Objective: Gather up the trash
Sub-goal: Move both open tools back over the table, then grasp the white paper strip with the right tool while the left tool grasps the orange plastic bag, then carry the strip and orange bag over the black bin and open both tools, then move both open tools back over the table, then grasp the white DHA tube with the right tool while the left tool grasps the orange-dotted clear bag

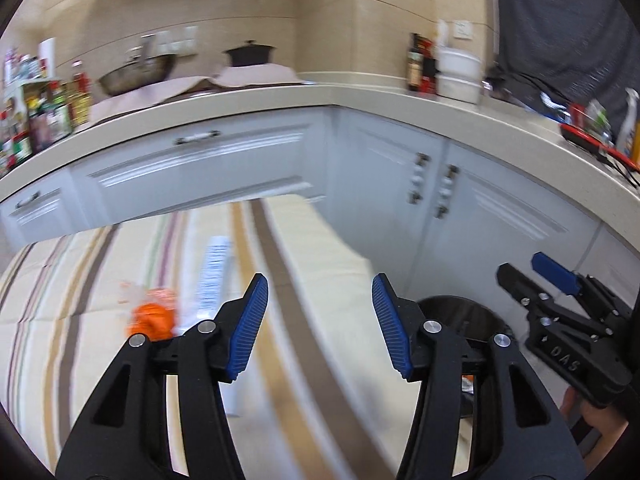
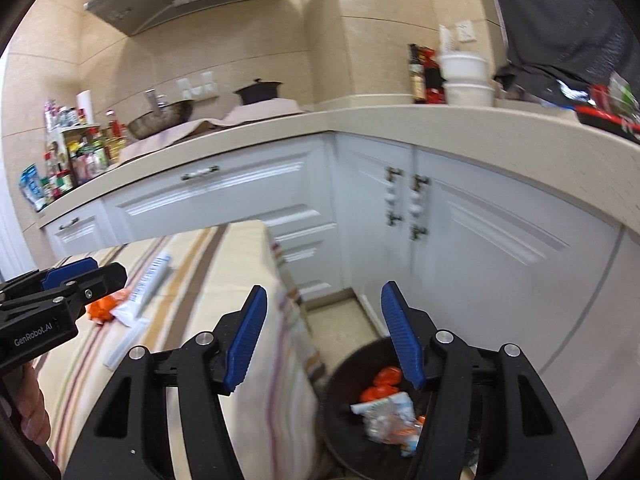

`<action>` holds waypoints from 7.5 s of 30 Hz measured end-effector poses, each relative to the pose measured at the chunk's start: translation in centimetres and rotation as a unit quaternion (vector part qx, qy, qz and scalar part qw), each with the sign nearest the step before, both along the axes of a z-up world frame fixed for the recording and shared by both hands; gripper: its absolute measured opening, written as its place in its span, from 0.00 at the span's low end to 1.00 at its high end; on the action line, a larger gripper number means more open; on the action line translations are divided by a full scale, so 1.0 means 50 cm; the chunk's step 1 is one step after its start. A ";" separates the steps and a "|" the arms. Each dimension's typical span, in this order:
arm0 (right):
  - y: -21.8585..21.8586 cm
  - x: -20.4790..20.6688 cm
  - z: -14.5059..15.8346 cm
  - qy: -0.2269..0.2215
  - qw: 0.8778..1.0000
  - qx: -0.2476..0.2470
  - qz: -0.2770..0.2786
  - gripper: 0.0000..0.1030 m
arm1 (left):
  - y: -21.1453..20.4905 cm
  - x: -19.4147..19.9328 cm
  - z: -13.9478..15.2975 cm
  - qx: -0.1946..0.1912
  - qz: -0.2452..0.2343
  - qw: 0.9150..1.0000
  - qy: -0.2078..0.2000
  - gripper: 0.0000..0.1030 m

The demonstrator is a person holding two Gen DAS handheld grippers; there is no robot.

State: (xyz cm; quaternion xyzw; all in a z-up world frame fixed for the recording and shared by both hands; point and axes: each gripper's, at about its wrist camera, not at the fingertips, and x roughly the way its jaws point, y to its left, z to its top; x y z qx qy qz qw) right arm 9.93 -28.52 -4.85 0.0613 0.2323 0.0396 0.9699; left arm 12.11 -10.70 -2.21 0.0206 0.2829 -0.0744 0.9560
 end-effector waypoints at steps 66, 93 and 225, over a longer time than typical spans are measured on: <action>0.358 0.057 -0.086 0.158 0.969 -0.065 0.176 0.20 | 0.350 -0.035 -0.095 -0.044 0.119 0.990 0.066 0.58; 0.180 0.069 -0.045 0.097 0.989 -0.014 0.112 0.20 | 0.264 0.104 -0.142 -0.013 0.115 0.987 0.110 0.56; 0.409 0.127 -0.027 0.075 0.986 -0.062 0.138 0.60 | 0.453 0.005 -0.114 0.009 0.222 0.972 0.077 0.61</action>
